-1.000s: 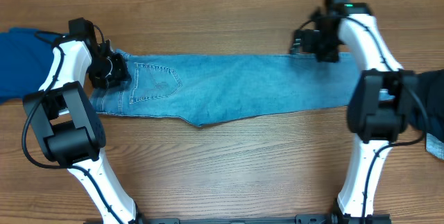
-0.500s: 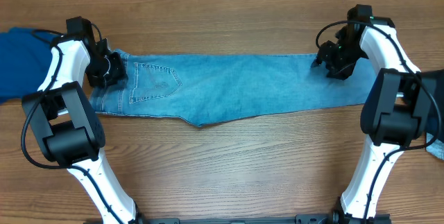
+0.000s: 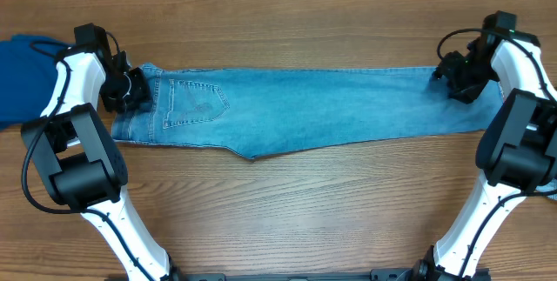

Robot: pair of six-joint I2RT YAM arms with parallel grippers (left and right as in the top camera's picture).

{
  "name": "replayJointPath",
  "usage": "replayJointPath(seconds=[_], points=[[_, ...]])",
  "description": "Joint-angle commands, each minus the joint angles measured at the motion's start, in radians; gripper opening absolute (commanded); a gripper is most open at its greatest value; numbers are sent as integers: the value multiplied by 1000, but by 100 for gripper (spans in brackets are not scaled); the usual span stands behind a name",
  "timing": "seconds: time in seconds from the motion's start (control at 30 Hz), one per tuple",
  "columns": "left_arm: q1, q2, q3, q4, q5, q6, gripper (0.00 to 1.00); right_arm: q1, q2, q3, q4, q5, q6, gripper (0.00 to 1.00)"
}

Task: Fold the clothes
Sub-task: 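Move the right gripper to the upper edge near the hem and lower it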

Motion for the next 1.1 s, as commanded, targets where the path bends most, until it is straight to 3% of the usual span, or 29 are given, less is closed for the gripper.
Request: replayJointPath(seconds=[0.0, 0.2, 0.4, 0.7, 0.9, 1.07], points=[[25, 14, 29, 8, -13, 37, 36, -15, 0, 1, -5, 82, -103, 73], [0, -9, 126, 4, 184, 87, 38, 7, -118, 60, -11, -40, -119, 87], [-77, -63, 168, -8, 284, 179, 39, 23, -197, 64, -61, -229, -119, 88], [-204, -60, 117, -6, -20, 186, 38, 175, -197, 55, -208, -264, -175, 89], [-172, -60, 114, -34, -162, 173, 39, 254, -197, 55, -208, -254, -168, 90], [-100, -60, 63, -12, -196, 172, 40, 256, -197, 50, -268, -243, -167, 91]])
